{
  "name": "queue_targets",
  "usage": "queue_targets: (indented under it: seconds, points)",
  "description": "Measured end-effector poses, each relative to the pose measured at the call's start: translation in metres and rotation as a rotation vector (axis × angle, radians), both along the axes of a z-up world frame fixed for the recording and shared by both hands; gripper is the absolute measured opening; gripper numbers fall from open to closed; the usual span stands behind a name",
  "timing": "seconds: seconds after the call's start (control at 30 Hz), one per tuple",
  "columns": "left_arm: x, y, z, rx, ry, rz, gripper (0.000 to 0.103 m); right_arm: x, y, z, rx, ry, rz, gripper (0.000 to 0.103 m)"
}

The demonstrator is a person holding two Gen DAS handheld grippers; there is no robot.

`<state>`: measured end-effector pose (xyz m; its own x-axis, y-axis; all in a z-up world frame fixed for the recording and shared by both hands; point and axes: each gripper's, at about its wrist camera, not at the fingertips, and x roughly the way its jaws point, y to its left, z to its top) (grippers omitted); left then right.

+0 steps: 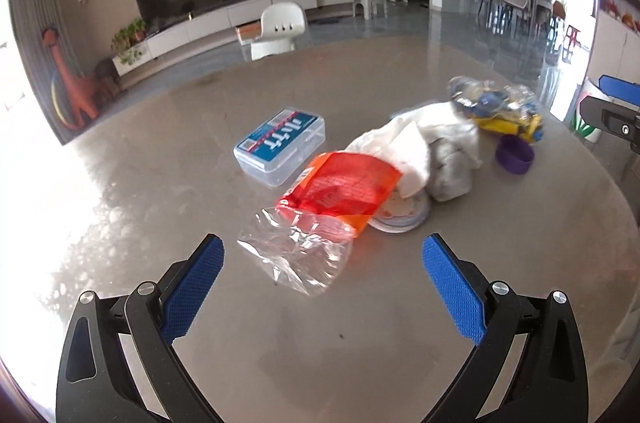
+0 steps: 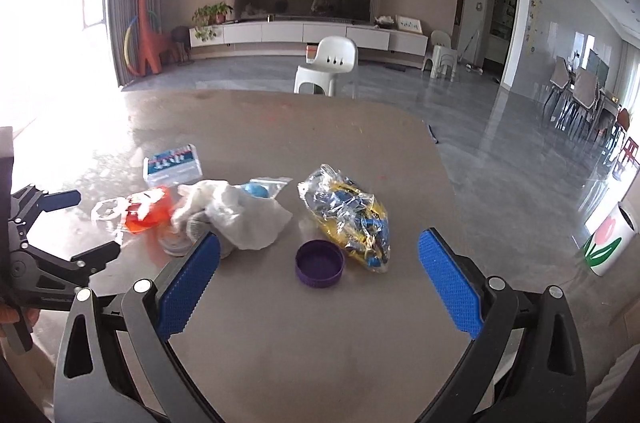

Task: Collect trash
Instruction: 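Grasp the crushed clear bottle with the left tool while the right tool grasps the toy bag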

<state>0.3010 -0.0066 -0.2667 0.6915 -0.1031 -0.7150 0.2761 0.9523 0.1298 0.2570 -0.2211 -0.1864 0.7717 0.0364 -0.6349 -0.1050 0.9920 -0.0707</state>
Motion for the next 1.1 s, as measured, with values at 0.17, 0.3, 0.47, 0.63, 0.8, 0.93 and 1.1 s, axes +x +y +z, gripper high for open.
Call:
queue_targets:
  seconds: [0.17, 0.3, 0.47, 0.63, 0.8, 0.93, 1.1]
  points:
    - [0.019, -0.001, -0.017, 0.004, 0.041, -0.009, 0.098, 0.036, -0.005, -0.025, -0.006, 0.051, 0.006, 0.099]
    - [0.032, 0.000, -0.023, 0.016, 0.057, -0.018, 0.098, 0.063, -0.012, -0.040, -0.011, 0.096, -0.003, 0.099]
    - [0.044, 0.005, -0.031, 0.021, 0.083, -0.036, 0.098, 0.092, -0.018, -0.059, -0.030, 0.186, -0.005, 0.095]
    - [0.050, -0.001, -0.033, 0.050, 0.079, -0.073, 0.097, 0.098, -0.018, -0.073, -0.054, 0.245, 0.022, 0.056]
    - [0.050, -0.002, -0.023, 0.032, 0.034, -0.082, 0.079, 0.092, -0.025, -0.073, -0.029, 0.243, 0.023, 0.030]
    - [0.049, -0.006, -0.023, 0.074, -0.003, -0.107, 0.076, 0.086, -0.022, -0.071, -0.044, 0.234, 0.027, 0.026]
    - [0.037, -0.009, -0.013, 0.059, -0.052, -0.121, 0.075, 0.076, -0.024, -0.071, -0.033, 0.219, 0.016, 0.024]
